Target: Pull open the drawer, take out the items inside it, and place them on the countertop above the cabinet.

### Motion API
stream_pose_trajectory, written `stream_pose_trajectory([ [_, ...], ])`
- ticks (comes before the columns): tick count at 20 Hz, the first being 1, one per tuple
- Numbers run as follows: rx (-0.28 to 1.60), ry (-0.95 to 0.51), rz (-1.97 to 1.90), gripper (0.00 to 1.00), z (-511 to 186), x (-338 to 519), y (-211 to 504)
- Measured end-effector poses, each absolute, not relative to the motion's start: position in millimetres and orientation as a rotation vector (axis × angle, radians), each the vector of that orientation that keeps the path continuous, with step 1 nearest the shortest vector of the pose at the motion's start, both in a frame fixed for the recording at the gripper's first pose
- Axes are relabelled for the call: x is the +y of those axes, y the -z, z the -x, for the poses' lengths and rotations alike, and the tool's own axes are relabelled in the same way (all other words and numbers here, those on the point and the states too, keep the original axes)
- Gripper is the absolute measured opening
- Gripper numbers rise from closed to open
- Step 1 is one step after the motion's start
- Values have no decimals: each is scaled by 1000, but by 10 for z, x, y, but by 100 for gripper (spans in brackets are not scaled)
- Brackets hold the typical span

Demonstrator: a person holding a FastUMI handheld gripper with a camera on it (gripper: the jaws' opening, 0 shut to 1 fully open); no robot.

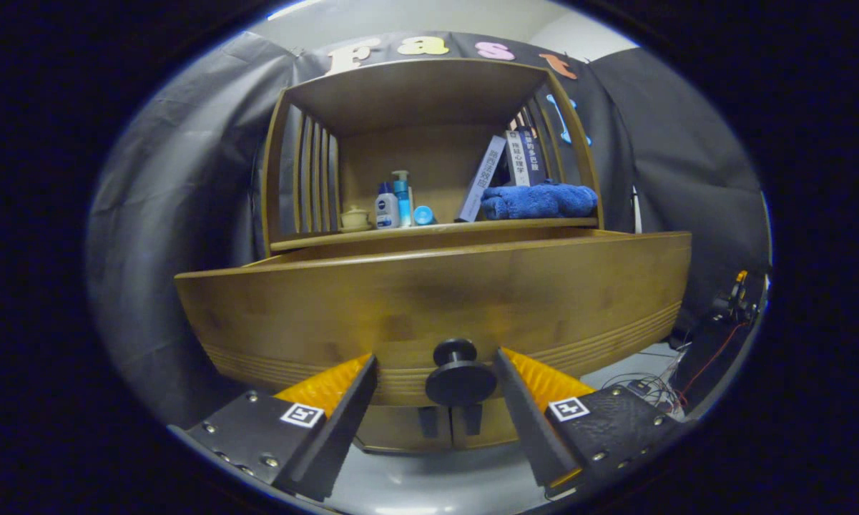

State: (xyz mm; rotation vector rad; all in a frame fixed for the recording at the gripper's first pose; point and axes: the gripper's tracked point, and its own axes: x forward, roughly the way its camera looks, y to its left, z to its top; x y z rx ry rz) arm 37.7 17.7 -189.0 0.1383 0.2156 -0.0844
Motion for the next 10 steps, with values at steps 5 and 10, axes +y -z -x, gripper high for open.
stream_pose_trajectory([
  [5, 175, 91, -145, 99, -718, 173, 1820],
  [10, 202, 85, -122, 99, -1006, 167, 1908],
])
